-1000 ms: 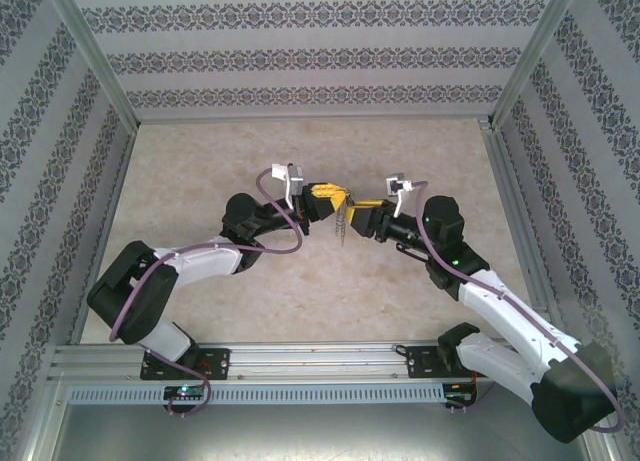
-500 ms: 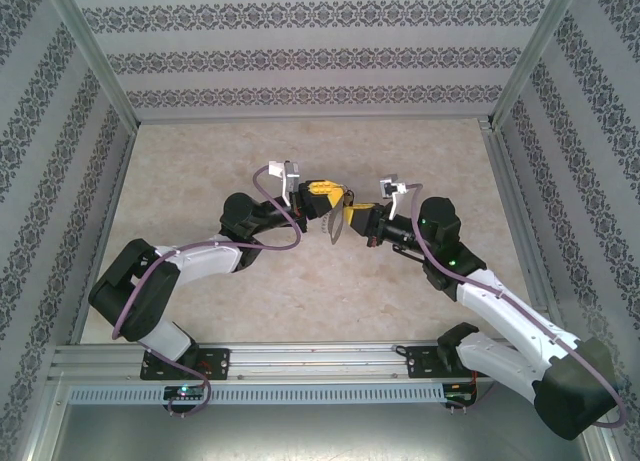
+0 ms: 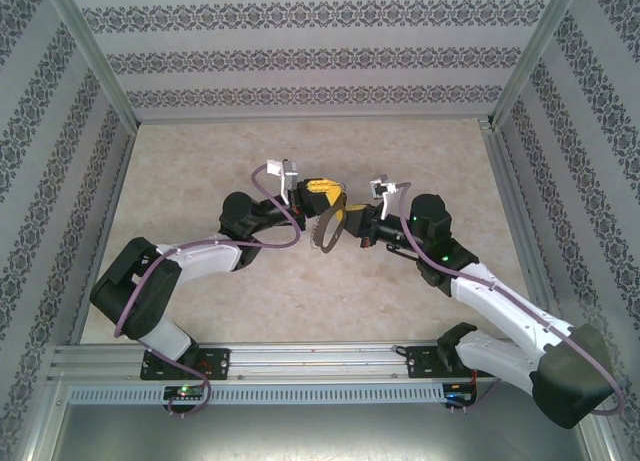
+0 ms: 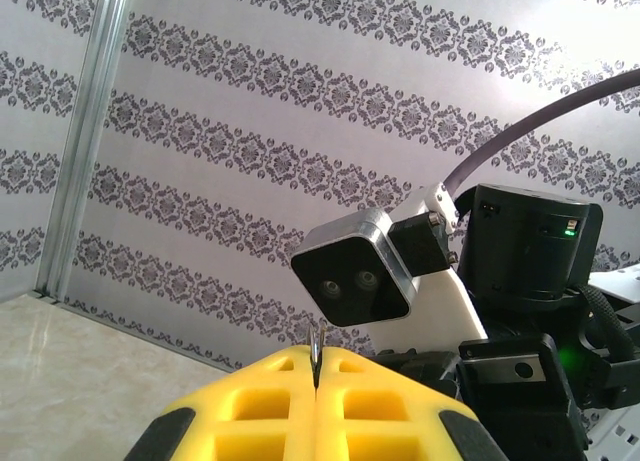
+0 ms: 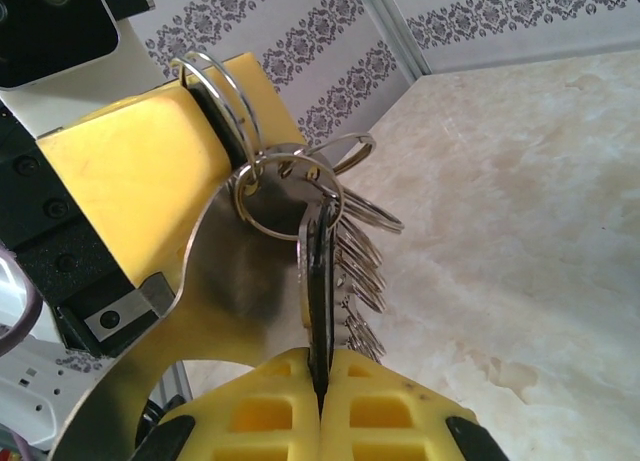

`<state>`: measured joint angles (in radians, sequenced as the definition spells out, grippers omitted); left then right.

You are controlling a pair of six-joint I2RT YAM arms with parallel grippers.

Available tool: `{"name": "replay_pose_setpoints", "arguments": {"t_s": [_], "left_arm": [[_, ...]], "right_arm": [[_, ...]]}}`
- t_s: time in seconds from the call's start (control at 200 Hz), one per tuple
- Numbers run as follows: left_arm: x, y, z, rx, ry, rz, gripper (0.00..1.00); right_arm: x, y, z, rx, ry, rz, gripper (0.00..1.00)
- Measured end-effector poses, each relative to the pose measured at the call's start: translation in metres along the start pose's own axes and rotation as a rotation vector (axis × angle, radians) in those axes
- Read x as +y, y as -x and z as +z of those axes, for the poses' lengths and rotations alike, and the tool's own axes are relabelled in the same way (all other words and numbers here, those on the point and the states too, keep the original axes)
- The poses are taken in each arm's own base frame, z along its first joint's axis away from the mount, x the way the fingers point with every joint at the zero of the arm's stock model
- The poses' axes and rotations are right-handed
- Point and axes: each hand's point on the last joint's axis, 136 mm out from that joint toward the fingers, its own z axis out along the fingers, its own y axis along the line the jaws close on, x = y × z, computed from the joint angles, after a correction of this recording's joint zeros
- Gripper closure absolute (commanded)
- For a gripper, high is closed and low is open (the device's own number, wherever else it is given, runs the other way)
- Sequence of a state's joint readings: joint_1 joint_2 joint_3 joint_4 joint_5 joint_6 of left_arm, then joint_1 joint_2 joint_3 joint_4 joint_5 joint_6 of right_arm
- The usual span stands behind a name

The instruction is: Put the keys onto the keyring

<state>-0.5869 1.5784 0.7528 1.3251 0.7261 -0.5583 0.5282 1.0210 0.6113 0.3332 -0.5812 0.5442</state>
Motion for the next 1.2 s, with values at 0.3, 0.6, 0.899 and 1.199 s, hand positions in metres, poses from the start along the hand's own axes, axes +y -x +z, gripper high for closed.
{"name": "replay_pose_setpoints", "arguments": {"t_s": [0.3, 0.6, 0.899, 1.199], "left_arm": [[-0.001, -0.001, 0.000, 0.003, -0.006, 0.000, 1.00], [-0.002, 0.001, 0.000, -0.002, -0.010, 0.005, 1.00], [0.010, -0.008, -0.003, 0.034, -0.019, -0.071, 1.00], [0.003, -0.004, 0.001, 0.058, -0.077, -0.136, 1.00]], "right_arm": [[0.003, -0.004, -0.008, 0.029, -0.012, -0.031, 0.62], [-0.030, 0.020, -0.062, -0.141, -0.201, -0.009, 0.42], [-0.045, 0.037, -0.060, -0.218, -0.257, 0.049, 0.45], [-0.021, 0.055, -0.024, -0.198, -0.125, 0.044, 0.53]]}}
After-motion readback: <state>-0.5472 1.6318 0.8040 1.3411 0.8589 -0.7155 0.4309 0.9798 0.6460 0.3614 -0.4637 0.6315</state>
